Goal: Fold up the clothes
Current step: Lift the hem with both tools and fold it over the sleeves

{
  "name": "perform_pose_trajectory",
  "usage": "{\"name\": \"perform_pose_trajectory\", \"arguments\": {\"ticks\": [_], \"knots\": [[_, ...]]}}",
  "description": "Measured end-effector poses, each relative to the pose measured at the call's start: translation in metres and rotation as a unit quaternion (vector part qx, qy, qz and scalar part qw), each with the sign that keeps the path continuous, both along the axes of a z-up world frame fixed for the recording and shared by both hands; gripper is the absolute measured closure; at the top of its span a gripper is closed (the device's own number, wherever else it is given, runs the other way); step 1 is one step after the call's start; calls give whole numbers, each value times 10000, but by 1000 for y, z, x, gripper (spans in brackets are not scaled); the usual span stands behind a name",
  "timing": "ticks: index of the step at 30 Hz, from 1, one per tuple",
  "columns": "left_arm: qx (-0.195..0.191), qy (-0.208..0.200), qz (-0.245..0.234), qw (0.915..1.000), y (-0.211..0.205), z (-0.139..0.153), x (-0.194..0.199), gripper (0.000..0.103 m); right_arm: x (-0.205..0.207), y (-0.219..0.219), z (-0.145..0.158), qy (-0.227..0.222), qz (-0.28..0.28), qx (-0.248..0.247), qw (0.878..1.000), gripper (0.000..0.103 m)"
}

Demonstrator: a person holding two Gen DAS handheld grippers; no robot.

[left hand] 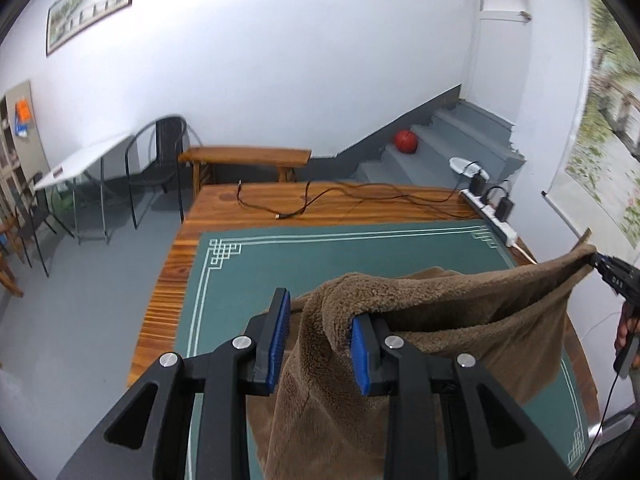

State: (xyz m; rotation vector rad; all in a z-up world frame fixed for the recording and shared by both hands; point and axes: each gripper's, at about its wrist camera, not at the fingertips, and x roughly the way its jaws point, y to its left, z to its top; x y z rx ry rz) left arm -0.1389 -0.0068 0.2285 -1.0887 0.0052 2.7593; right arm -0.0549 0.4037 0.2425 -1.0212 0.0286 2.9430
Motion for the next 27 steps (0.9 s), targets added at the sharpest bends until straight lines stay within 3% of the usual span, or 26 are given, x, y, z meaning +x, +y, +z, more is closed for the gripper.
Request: {"name": "perform_pose_trajectory", "arguments": {"ticks": [9, 18, 23, 27], "knots": [[40, -837, 202, 9963, -2, -88, -101, 70, -86, -5, -63, -632, -271, 9, 9976, 92], [-125, -1279, 228, 9914, 4, -142, -153, 70, -140, -7, -125, -1245, -455, 131, 9911, 92], [-483, -1604, 269, 9855, 13, -176, -170, 69, -155, -9, -155, -1557, -485, 172, 9865, 92], [-687, -1795, 335, 9808, 15, -193, -175, 50, -157, -8, -166, -1648, -446, 146, 9852, 92]]}}
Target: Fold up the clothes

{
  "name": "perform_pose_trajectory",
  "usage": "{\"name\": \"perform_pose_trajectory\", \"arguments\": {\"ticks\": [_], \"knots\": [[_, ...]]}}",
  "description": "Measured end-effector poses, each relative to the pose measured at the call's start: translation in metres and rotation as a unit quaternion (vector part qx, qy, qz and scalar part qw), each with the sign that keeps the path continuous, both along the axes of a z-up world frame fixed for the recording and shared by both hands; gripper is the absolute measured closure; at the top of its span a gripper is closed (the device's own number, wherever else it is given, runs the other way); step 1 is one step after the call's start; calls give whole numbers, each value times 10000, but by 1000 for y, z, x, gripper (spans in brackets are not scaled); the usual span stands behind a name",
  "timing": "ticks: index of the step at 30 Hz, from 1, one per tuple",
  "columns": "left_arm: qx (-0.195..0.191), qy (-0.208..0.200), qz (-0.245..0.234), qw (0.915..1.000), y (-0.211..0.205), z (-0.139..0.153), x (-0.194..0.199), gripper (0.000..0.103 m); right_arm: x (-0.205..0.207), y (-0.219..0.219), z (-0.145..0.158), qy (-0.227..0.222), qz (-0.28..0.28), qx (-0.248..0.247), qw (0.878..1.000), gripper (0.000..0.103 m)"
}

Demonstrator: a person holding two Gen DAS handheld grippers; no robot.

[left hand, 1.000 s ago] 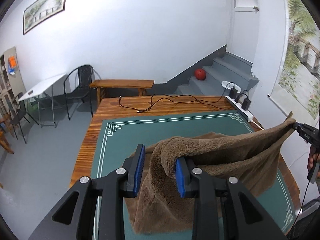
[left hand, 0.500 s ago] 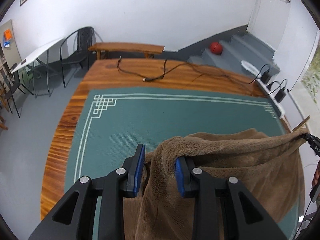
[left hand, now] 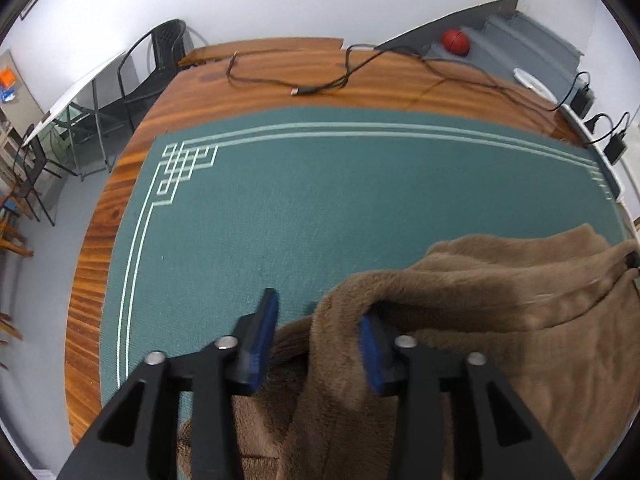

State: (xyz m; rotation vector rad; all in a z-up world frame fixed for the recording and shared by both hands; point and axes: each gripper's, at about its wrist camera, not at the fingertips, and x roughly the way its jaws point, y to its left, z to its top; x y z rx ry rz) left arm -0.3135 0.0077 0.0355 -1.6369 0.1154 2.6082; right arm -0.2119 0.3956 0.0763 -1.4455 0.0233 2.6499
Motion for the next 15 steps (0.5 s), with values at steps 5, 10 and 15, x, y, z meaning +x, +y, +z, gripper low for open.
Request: {"name": "perform_pose_trajectory", "arguments": {"ticks": [5, 10, 15], "knots": [[588, -167, -121, 9981, -13, 10, 5, 31, 4, 4, 2, 6, 106, -78, 9999, 77], [1614, -65, -353, 9862, -30, 38, 24, 21, 26, 6, 23, 491, 168, -142, 9986, 19], [1455, 201, -851, 9855, -23, 49, 39, 21, 37, -1, 29, 512, 516, -202, 9972, 19]]}}
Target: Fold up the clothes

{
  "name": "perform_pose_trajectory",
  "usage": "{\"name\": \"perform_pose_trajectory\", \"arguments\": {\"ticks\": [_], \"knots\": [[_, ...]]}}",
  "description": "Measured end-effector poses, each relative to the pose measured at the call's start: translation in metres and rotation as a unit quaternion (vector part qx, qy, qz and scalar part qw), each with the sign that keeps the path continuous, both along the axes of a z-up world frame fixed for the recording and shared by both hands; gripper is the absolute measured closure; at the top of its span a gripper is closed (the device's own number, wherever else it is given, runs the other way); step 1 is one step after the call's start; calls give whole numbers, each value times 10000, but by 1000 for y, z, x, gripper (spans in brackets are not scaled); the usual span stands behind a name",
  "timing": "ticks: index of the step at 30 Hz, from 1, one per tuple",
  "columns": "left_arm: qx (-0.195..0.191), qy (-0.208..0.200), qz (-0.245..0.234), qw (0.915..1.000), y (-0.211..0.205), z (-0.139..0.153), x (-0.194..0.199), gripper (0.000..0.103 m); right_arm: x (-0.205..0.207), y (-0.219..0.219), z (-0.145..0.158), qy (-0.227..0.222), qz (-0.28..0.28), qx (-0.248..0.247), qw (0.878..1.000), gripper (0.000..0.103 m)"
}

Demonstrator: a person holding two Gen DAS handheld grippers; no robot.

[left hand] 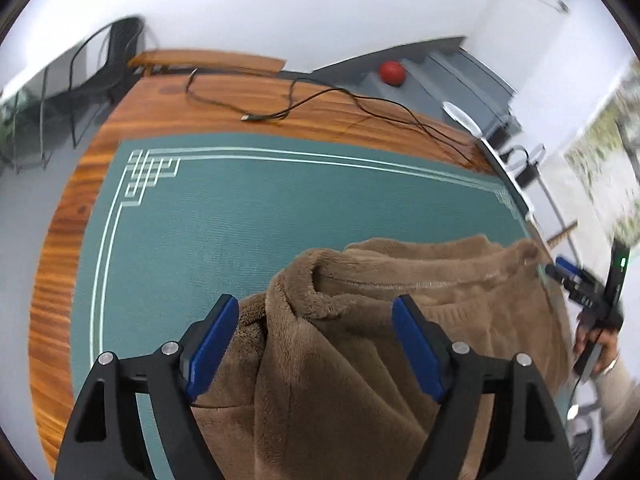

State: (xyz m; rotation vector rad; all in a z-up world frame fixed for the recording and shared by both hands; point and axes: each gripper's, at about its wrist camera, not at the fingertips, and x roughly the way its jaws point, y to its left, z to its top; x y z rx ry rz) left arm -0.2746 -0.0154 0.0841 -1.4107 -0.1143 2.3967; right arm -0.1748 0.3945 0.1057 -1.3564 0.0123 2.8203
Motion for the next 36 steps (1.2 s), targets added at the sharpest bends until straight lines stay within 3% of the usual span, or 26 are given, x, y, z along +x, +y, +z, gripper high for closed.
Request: {"name": "perform_pose_trajectory", "arguments": {"ticks": [6, 14, 16, 17, 18, 22, 27, 28, 29, 30, 31, 32, 36], "knots": [[-774, -70, -510, 9957, 25, -30, -9, 21, 4, -25, -4, -94, 568, 647, 9962, 19], [-801, -276, -453, 9954, 34, -57, -25, 21, -3, -68, 2, -214, 1716, 679, 9826, 19], [-774, -394, -394, 9954, 32, -61, -27, 29, -11, -71, -10, -348, 1661, 924, 9812, 19], [-745, -459, -370, 9955, 30, -63, -28, 49, -15, -68, -15, -402, 1563, 962, 9822, 19], [-654, -538, -365, 9957, 28, -65, -29, 60, -19, -65, -19, -453, 1453, 982, 9835, 19], [-326, -575, -263, 9975, 18, -66, -30, 72, -33, -37, -34, -694, 805, 719, 9917, 19], [-145, -526, -62, 9985, 11, -64, -30, 84, -37, -17, -53, -1018, 552, 203, 9931, 19], [-77, -488, 14, 9988, 11, -61, -29, 88, -37, -14, -54, -1037, 494, 34, 9934, 23], [-10, -443, 87, 9990, 10, -57, -28, 89, -36, -13, -52, -1028, 496, -115, 9934, 47], [51, -369, 144, 9992, 8, -52, -27, 90, -35, -13, -50, -1013, 509, -259, 9932, 65], [88, -272, 193, 9994, 7, -46, -26, 90, -33, -14, -43, -912, 429, -243, 9946, 72], [124, -140, 244, 9995, 6, -38, -24, 91, -30, -14, -35, -816, 389, -256, 9956, 86], [246, 315, 459, 9981, 0, -10, -18, 91, -22, -5, -1, -275, 84, -469, 9985, 86]]}}
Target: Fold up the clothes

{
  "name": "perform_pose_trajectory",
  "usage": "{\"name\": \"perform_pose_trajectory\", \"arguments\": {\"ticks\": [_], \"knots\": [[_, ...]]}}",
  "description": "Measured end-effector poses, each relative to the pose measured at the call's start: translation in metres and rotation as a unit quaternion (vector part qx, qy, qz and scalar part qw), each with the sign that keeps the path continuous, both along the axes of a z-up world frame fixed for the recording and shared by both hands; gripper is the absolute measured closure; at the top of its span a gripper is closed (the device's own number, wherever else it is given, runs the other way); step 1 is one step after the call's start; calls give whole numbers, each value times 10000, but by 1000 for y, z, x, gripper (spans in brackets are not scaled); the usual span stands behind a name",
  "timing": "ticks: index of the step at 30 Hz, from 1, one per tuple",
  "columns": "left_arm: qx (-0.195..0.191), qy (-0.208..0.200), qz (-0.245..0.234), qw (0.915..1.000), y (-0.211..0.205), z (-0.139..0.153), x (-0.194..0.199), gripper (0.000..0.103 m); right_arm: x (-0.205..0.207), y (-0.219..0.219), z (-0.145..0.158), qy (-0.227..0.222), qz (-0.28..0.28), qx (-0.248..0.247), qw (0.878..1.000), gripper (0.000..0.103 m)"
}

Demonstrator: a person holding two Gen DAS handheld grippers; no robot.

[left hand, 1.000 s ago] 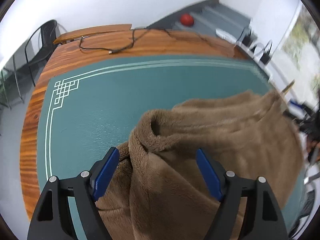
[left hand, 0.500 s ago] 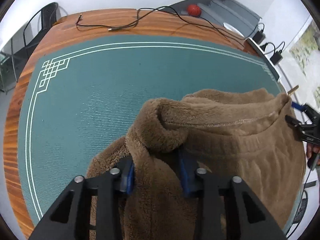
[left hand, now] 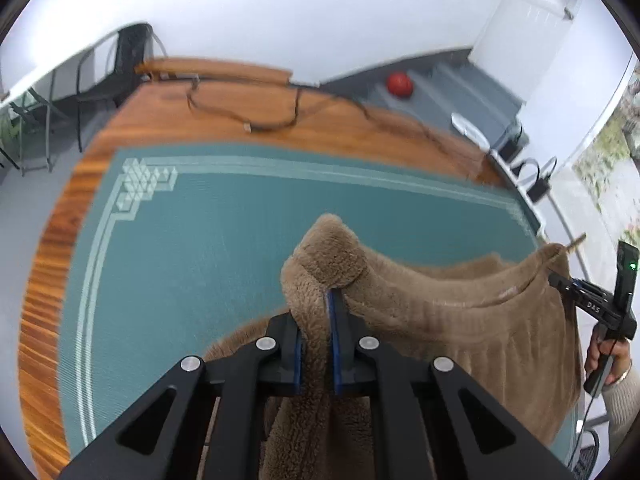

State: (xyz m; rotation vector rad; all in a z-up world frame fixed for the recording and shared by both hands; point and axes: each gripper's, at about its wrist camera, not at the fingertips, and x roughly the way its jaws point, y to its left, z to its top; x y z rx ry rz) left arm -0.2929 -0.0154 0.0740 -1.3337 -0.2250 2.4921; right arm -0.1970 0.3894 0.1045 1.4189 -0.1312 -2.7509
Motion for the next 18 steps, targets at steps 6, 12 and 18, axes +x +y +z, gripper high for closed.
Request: {"name": "perform_pose_trajectory", "arguments": {"ticks": [6, 12, 18], "knots": [[-218, -220, 300, 9991, 3, -15, -18, 91, -20, -5, -3, 52, -343, 127, 9993, 86], [-918, -613, 451, 9929, 12, -56, -22, 70, -24, -14, -41, -400, -257, 355, 9982, 73], [-1378, -410, 697, 9872, 5, -38, -10, 36, -6, -5, -16, -83, -416, 630, 9971, 27]]}}
